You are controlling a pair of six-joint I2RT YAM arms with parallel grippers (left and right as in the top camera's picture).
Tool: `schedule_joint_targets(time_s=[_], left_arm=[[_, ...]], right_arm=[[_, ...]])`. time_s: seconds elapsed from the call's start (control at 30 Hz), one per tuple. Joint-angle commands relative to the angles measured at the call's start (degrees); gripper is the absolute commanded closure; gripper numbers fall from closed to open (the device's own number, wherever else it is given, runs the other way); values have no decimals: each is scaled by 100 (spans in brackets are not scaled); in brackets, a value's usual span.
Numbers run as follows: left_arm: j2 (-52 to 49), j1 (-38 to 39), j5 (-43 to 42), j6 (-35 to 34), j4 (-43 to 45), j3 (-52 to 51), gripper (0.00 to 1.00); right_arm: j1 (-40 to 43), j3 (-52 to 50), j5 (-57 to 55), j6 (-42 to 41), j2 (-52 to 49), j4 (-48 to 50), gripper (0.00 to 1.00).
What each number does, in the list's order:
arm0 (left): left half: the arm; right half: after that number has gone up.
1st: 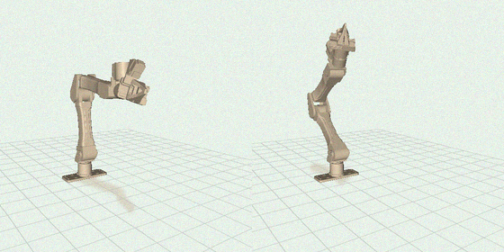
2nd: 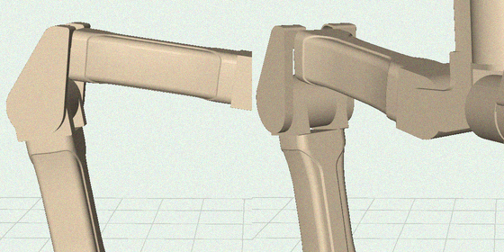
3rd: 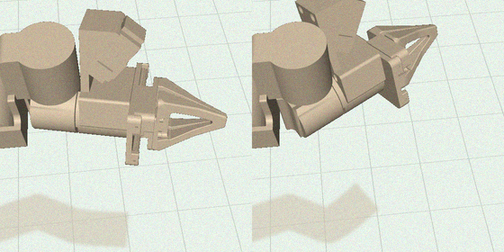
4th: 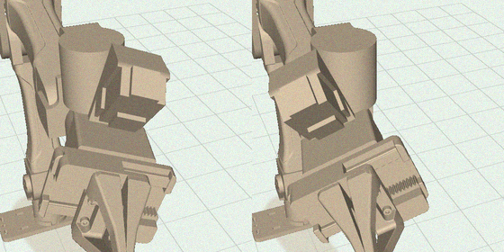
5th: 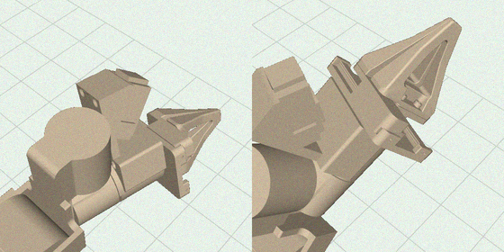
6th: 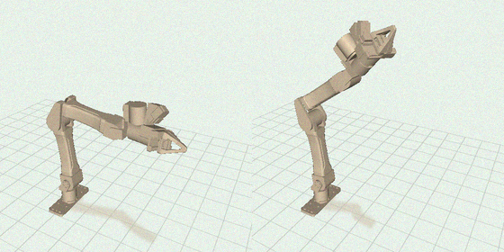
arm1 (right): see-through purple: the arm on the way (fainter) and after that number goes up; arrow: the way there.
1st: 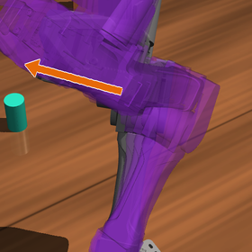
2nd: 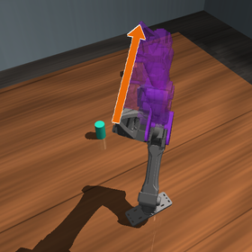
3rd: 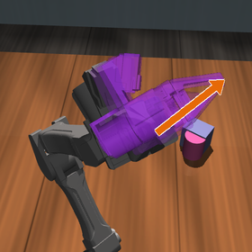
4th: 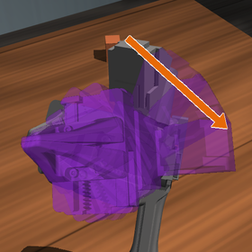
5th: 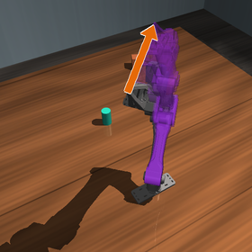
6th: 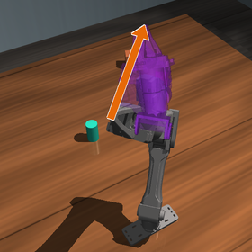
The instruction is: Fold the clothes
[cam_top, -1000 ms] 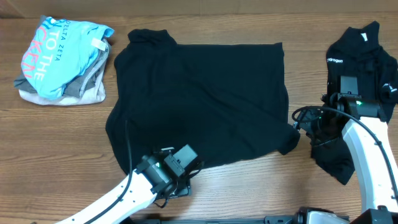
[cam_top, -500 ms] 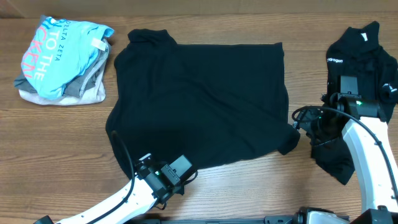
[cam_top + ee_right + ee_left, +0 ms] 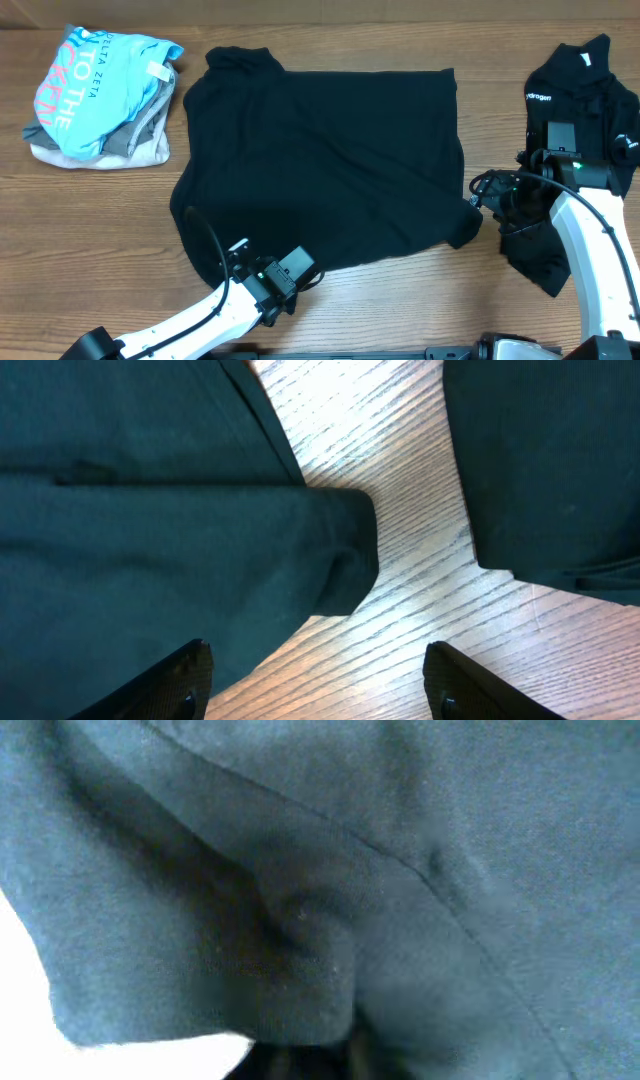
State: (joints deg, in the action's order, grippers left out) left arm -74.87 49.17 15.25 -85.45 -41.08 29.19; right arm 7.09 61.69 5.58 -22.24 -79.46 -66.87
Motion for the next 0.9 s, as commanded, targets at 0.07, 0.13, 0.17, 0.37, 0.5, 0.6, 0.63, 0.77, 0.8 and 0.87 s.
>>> schedule_joint_targets(time_s=[0.07,0.13,0.17,0.37,0.5,0.6,0.63,0.77,0.8,0.87], left_arm=[[-90,11,-61,505,-640,267,96],[-2,-13,90,730,-1180,688,96],[33,-13,179,868,-1436,916,96],[94,-31,1244,1993,-2212,2277,96],[76,-210,1834,2120,-1843,2380,94],[-52,-496,2098,2120,-1486,2256,94],[-138,-634,2197,2120,-1364,2218,93],[-595,-1255,2227,2339,-780,2179,94],[-719,-1427,2111,2551,-573,2181,94],[-890,-1685,1773,2949,-260,2181,96]], right_arm=[[9,63,11,17,-13,37,28],[9,63,9,17,-13,37,28],[9,63,9,17,-13,37,28],[9,63,11,17,-13,79,28],[9,63,11,15,-13,120,28],[9,63,11,17,-13,122,28],[9,63,11,17,-13,122,28],[9,63,11,17,-13,125,28],[9,63,11,17,-13,125,28],[9,63,9,17,-13,122,28]])
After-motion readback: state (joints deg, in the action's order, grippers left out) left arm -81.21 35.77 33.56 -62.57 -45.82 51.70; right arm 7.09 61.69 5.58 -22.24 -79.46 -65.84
